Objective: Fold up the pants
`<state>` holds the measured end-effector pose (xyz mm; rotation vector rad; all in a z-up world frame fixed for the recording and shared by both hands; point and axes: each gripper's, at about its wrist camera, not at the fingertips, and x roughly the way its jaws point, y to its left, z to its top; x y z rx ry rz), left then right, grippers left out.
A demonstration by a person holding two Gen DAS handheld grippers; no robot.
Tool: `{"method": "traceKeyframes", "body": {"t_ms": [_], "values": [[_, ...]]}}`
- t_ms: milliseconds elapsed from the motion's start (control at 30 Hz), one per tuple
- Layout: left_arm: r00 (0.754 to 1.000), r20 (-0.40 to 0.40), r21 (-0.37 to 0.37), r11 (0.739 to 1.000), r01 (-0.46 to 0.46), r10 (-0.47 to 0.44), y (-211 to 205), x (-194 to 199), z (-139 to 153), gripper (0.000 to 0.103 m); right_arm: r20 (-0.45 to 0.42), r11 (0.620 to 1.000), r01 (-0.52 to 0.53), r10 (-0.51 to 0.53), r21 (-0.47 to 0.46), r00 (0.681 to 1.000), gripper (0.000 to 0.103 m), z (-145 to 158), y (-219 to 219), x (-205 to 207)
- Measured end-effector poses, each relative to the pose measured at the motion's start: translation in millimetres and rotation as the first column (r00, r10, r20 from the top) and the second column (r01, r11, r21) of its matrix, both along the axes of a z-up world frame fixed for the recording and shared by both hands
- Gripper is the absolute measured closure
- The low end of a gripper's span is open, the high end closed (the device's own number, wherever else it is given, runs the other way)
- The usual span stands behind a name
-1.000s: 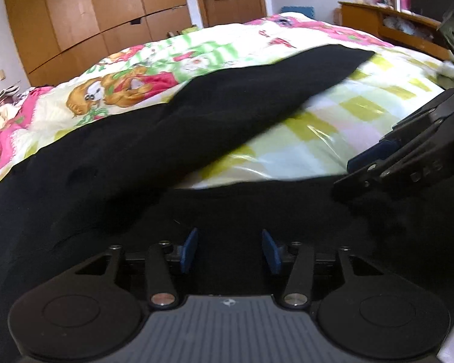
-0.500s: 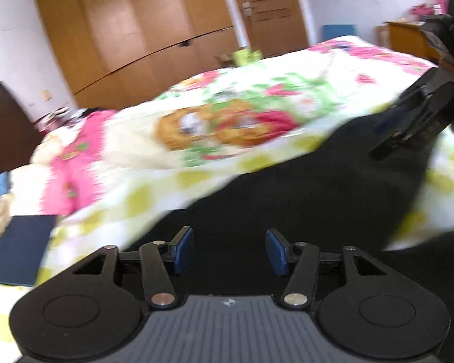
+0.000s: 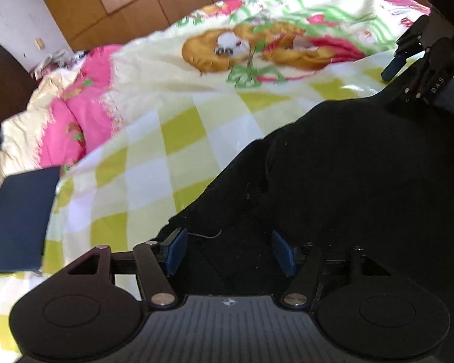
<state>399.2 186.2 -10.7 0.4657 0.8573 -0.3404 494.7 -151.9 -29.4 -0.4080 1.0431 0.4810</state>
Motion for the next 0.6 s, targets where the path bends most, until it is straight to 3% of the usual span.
{"method": "traceKeyframes", "body": {"t_ms": [33,67,100,133,167,200,433,600], "values": [[1.0,-0.014,0.013,1.0,-0.008,0.008,0,3,-3,0.03,-0.01,1.0,0.012,-0.012,0.014,1.0,0.035,-1,-1,0],[1.0,-0.015,0.036,0.999,-0.011,0.012,-2,5,-6,0.038,-0.018,1.0,0.011,-0.01,0.027,1.0,0.046,-1,-1,-3],[1.0,-0.011,0.056,0.998,-0.013,0.013,-3,7,-7,0.052,-0.02,0.999,0.001,0.0,0.037,1.0,0.062,1,0,-6],[1.0,-0.009,0.071,0.997,-0.018,0.019,-2,8,-7,0.062,-0.02,0.999,0.003,-0.003,0.038,1.0,0.071,3,1,-7],[0.999,-0.011,0.075,0.997,-0.029,0.03,-1,9,-7,0.08,-0.016,0.999,0.019,-0.018,0.032,1.0,0.088,4,1,-9],[0.999,-0.018,0.073,0.997,-0.041,0.042,2,11,-7,0.082,-0.005,0.999,0.029,-0.028,0.023,1.0,0.093,6,2,-12],[0.997,0.024,0.077,0.994,-0.074,0.072,5,0,8,0.086,0.09,0.994,0.049,-0.057,0.095,0.994,0.1,49,-3,-47],[0.996,0.06,0.029,0.998,-0.062,0.06,14,-49,33,0.086,0.168,0.977,-0.033,-0.003,0.212,0.986,0.102,116,-11,-126]]}}
